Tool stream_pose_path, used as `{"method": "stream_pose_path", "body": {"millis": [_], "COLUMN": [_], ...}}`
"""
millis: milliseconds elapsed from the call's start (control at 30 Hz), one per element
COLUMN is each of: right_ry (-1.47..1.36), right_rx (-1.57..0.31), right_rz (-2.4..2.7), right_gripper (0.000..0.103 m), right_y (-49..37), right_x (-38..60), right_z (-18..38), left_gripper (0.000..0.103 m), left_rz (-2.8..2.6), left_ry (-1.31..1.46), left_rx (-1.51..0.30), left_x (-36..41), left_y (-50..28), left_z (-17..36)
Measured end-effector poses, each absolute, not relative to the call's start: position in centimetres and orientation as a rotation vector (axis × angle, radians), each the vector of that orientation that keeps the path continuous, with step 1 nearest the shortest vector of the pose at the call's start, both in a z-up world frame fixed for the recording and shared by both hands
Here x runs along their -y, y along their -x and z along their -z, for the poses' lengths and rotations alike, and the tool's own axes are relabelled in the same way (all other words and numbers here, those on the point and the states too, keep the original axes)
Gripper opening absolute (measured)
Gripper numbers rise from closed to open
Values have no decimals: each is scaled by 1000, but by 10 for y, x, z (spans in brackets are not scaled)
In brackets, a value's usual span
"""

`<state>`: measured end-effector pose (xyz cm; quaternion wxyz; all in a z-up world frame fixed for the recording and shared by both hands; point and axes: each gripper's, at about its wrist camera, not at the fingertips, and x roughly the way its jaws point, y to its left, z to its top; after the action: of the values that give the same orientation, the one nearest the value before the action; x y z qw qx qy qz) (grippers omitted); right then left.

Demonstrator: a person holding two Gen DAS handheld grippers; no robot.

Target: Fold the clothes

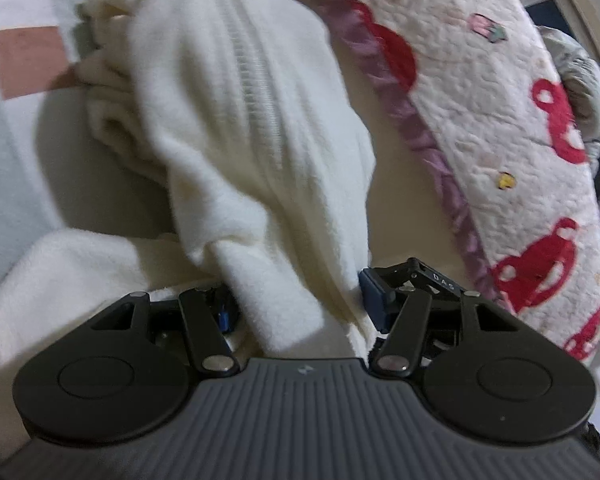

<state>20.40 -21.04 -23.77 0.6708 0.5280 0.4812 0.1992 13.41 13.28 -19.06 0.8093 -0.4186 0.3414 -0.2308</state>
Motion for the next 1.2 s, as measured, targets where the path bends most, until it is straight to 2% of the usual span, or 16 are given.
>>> {"method": "stream_pose_path", "body": {"millis": [133,500,800,933,1067,1200], "right_ry": [-1297,-1276,-1265,-1285,-1163,-1011], "right_rx": [-1033,-935,-789,-703,-684,-649], "right_rz": [-529,-634,-590,-557,-535,-532], "right_gripper": [45,45,46,46,46,46], "right_y": [-188,-134,-9,52,84,80], "right_x": [219,280,378,413,427,415], "right_z": [226,142,87,84,73,42], "left_gripper": [58,58,58,58,58,58], "left_rz": [592,887,1113,1124,1083,1038], "left_ry": [856,767,674,582,516,549], "left_rx": [-719,-633,-625,-658,-671,-612], "left_x": [-118,-57,38,78,93,91], "left_y": [-134,-102,-40,-5,25,36], "left_z": [173,115,66,50,44,29]}}
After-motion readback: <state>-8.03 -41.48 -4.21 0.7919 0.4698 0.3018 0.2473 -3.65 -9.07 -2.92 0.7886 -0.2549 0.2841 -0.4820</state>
